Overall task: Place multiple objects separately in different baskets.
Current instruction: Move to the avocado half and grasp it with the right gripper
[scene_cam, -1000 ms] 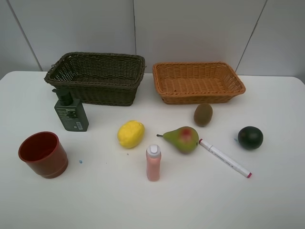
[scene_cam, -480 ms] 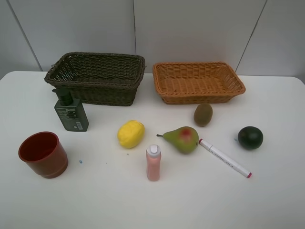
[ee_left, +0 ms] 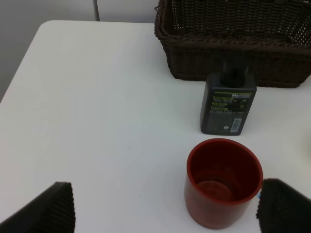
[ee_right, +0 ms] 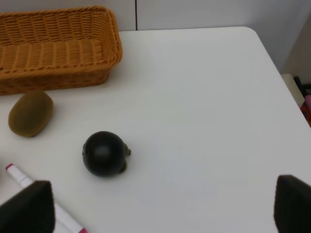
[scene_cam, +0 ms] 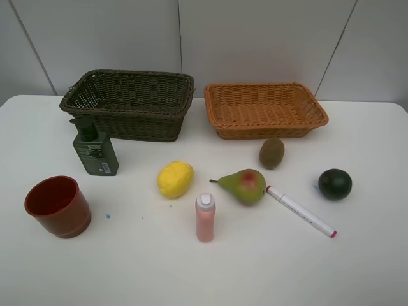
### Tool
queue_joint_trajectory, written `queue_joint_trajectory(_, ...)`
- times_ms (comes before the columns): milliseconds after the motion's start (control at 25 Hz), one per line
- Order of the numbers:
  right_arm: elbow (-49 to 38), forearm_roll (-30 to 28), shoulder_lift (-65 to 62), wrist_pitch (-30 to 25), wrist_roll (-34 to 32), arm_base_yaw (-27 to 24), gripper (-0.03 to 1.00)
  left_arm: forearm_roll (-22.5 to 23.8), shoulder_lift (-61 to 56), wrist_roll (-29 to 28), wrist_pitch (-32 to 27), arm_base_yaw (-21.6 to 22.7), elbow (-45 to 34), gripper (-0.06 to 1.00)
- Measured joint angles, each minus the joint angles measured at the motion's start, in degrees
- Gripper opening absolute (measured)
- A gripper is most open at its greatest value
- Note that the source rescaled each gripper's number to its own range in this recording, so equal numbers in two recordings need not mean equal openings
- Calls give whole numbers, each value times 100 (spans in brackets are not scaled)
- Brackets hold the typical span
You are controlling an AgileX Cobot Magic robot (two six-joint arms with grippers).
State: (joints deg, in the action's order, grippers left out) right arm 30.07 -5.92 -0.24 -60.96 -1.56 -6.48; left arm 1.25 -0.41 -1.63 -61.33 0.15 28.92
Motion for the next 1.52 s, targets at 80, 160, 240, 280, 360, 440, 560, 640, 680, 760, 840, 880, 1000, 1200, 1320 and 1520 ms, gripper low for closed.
queue_joint_trajectory(80, 0, 0, 0, 0, 0, 0, 98, 0, 0, 0, 0, 0, 0, 97)
queue_joint_trajectory(160, 0, 0, 0, 0, 0, 0, 98, 0, 0, 0, 0, 0, 0, 97)
queue_joint_trajectory(240, 0, 0, 0, 0, 0, 0, 98, 0, 0, 0, 0, 0, 0, 97)
queue_joint_trajectory(280, 0, 0, 0, 0, 0, 0, 98, 0, 0, 0, 0, 0, 0, 97)
queue_joint_trajectory(360, 0, 0, 0, 0, 0, 0, 98, 0, 0, 0, 0, 0, 0, 97)
queue_joint_trajectory(440, 0, 0, 0, 0, 0, 0, 98, 0, 0, 0, 0, 0, 0, 97)
queue_joint_trajectory(560, 0, 0, 0, 0, 0, 0, 98, 0, 0, 0, 0, 0, 0, 97)
queue_joint_trajectory(640, 0, 0, 0, 0, 0, 0, 98, 0, 0, 0, 0, 0, 0, 97)
queue_joint_trajectory(680, 0, 0, 0, 0, 0, 0, 98, 0, 0, 0, 0, 0, 0, 97)
queue_joint_trajectory(760, 0, 0, 0, 0, 0, 0, 98, 0, 0, 0, 0, 0, 0, 97)
queue_joint_trajectory(840, 0, 0, 0, 0, 0, 0, 98, 0, 0, 0, 0, 0, 0, 97)
queue_joint_trajectory(880, 0, 0, 0, 0, 0, 0, 98, 0, 0, 0, 0, 0, 0, 97)
queue_joint_trajectory(1000, 0, 0, 0, 0, 0, 0, 98, 0, 0, 0, 0, 0, 0, 97)
queue_joint_trajectory(1200, 0, 0, 0, 0, 0, 0, 98, 0, 0, 0, 0, 0, 0, 97)
queue_joint_trajectory(1320, 0, 0, 0, 0, 0, 0, 98, 0, 0, 0, 0, 0, 0, 97)
queue_joint_trajectory(1520, 0, 0, 0, 0, 0, 0, 98, 0, 0, 0, 0, 0, 0, 97)
